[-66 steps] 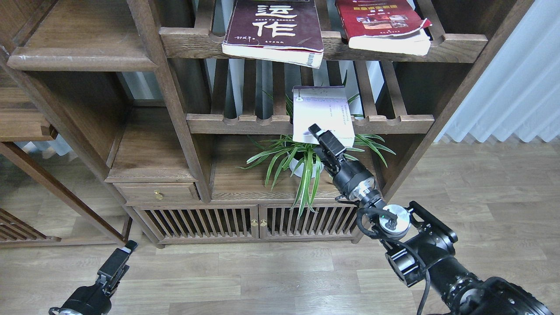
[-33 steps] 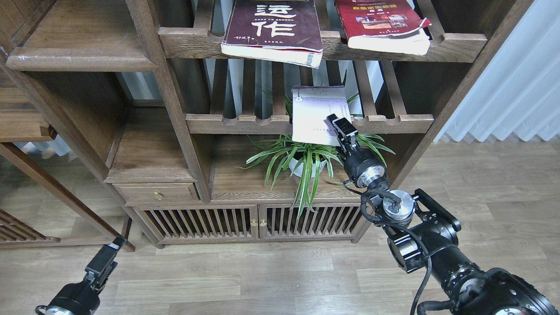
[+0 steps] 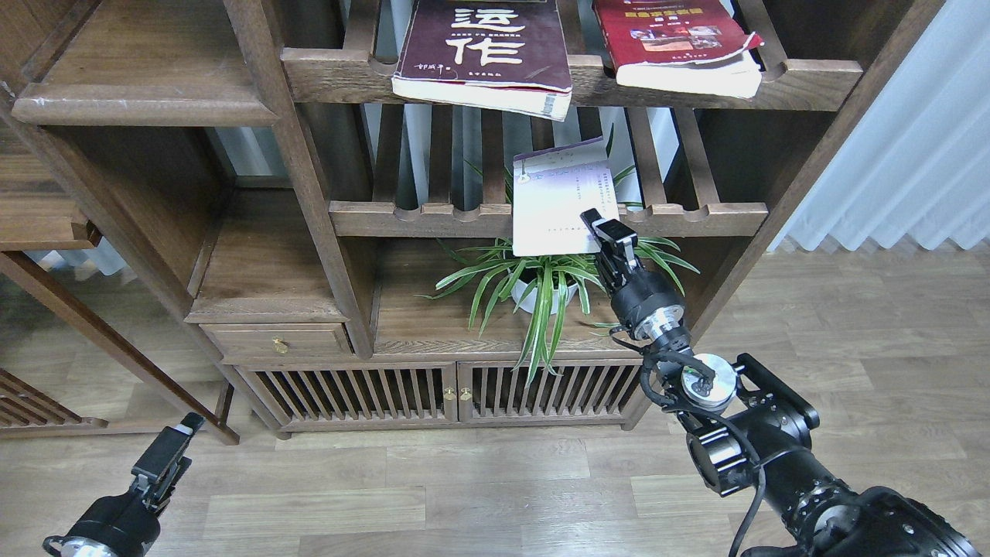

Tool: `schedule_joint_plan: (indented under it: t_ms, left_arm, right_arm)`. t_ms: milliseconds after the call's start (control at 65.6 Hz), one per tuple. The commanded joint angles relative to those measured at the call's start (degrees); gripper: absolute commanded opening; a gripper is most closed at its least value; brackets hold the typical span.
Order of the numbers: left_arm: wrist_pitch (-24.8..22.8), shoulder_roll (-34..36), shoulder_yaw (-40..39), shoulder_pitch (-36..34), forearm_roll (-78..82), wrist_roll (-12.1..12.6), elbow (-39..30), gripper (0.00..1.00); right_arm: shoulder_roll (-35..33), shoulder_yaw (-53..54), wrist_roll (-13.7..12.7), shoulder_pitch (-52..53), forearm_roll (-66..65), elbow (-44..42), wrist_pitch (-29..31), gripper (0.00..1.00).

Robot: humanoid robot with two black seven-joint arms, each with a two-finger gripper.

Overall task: Organize books on shelf
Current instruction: 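Reach the right gripper up and pull the white book off the shelf, then lower the white book and grasp it with both grippers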

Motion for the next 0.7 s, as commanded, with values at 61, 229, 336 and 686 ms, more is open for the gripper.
schedule_joint_plan:
  t_ms: [61, 229, 336, 686]
  left_arm:
    - [0.0, 0.0, 0.1, -0.4, 0.0, -0.6, -0.2, 1.0]
    - [0.0, 0.3, 0.8, -0.7, 0.1, 0.0, -0.5, 1.0]
    - [0.0, 0.0, 0.8, -0.9, -0.1, -0.7, -0.9, 1.0]
    - [0.0, -3.4, 2.5, -1.1, -3.7, 0.0, -2.3, 1.0]
  right_arm:
    - [0.0, 0.9, 0.0, -2.9, 0.4, 4.4, 0.3, 0.04]
    - [0.0, 0.2, -1.2, -9.5, 0.3, 10.4, 3.4, 0.04]
    - [0.0, 0.2, -3.6, -15.5, 0.4, 16.5, 3.4, 0.04]
    - [0.0, -5.0, -5.0, -29.0, 0.4, 24.5, 3.4, 0.04]
